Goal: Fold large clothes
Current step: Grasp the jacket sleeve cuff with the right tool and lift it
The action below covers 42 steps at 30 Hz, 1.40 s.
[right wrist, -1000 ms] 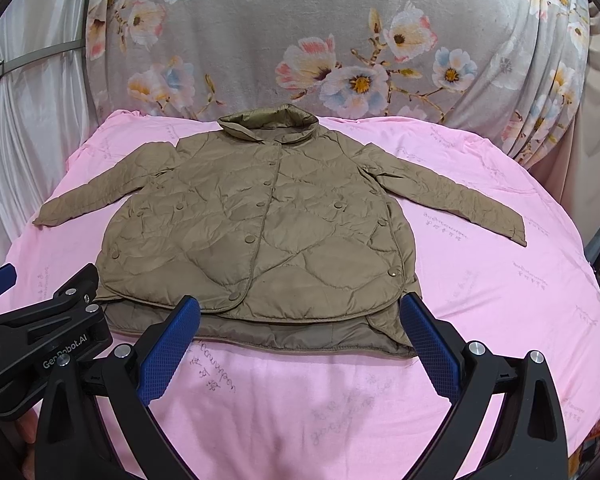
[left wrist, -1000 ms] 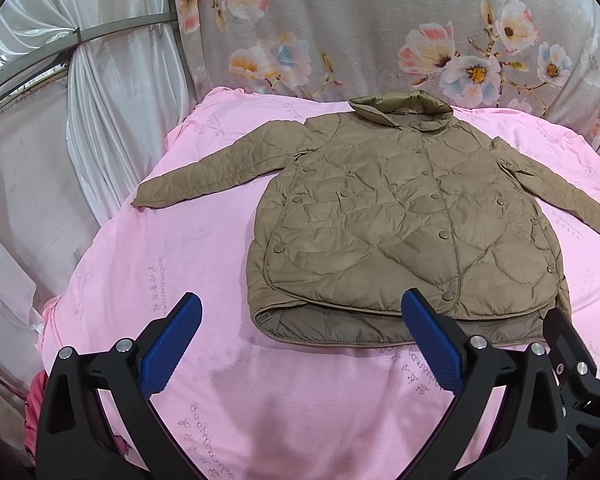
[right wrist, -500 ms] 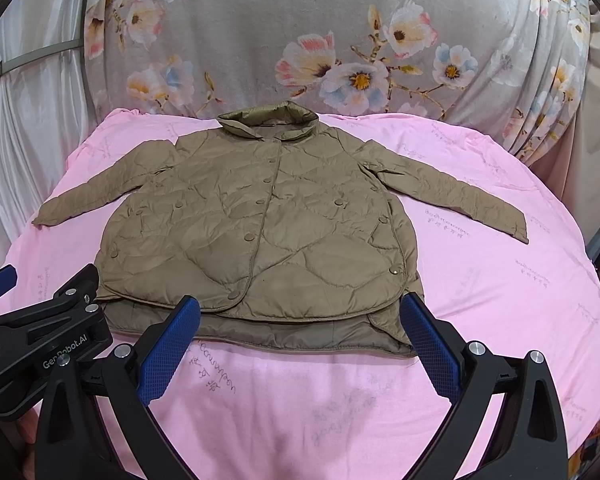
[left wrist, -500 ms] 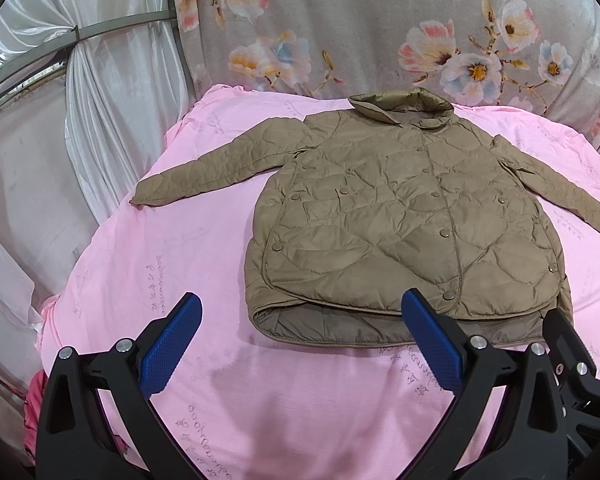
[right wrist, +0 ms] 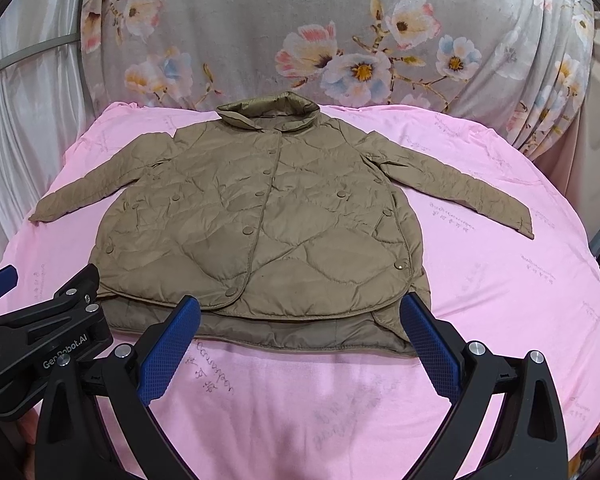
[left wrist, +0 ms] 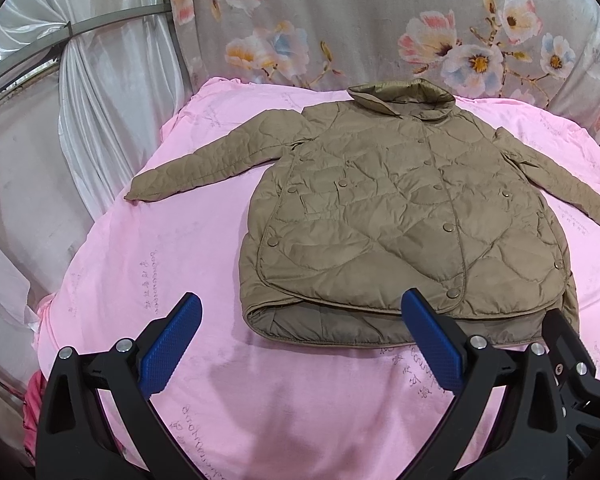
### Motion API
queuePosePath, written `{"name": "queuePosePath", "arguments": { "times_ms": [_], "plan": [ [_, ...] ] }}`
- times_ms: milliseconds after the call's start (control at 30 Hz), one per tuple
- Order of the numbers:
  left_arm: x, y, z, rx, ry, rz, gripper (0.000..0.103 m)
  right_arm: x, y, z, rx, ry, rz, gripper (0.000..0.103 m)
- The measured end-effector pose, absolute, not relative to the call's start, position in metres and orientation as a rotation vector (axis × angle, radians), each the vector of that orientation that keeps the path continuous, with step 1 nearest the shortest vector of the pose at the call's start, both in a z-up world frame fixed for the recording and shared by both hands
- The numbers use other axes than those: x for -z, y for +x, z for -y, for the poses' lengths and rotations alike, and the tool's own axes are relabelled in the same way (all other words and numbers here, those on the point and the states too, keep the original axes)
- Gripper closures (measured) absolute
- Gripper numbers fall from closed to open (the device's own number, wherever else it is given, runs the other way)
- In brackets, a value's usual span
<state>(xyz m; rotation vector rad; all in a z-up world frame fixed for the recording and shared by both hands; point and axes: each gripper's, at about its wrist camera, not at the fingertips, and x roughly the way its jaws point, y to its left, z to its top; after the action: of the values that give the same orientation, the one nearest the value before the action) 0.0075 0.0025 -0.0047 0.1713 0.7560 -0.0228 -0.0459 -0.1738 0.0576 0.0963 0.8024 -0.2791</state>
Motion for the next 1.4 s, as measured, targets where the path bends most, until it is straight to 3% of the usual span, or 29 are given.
{"name": "queuePosePath", "arguments": {
  "times_ms": [333, 600, 933, 1033, 1233, 1267, 1300, 1333, 1400],
  "plan": [
    [0.019, 0.037, -0.004, 0.039, 0.155, -0.813, 0.005, -0.035, -0.019, 0.224, 0.181, 0.275, -0.872, 0.005],
    [0.029, 0.083, -0.018, 0.007, 0.129, -0.828, 0.005, -0.004, 0.0, 0.417, 0.411, 0.746, -0.748, 0.006],
    [0.041, 0.142, -0.03, -0.059, 0.072, -0.791, 0.005, 0.045, 0.02, 0.584, 0.7, 0.955, -0.612, 0.006],
    [0.047, 0.157, -0.033, -0.064, 0.064, -0.817, 0.005, 0.065, 0.027, 0.614, 0.751, 1.005, -0.61, 0.011],
    [0.057, 0.18, -0.042, -0.078, 0.031, -0.863, 0.005, 0.091, 0.033, 0.643, 0.815, 1.117, -0.551, 0.034],
    [0.058, 0.183, -0.044, -0.084, 0.023, -0.866, 0.005, 0.091, 0.036, 0.646, 0.832, 1.104, -0.542, 0.049],
    [0.06, 0.186, -0.046, -0.086, 0.015, -0.869, 0.005, 0.091, 0.039, 0.648, 0.833, 1.093, -0.547, 0.08],
    [0.061, 0.188, -0.047, -0.087, 0.01, -0.87, 0.005, 0.092, 0.043, 0.65, 0.82, 1.092, -0.554, 0.096],
    [0.063, 0.192, -0.05, -0.09, 0.003, -0.873, 0.005, 0.09, 0.05, 0.654, 0.804, 1.103, -0.541, 0.099]
  ]
}}
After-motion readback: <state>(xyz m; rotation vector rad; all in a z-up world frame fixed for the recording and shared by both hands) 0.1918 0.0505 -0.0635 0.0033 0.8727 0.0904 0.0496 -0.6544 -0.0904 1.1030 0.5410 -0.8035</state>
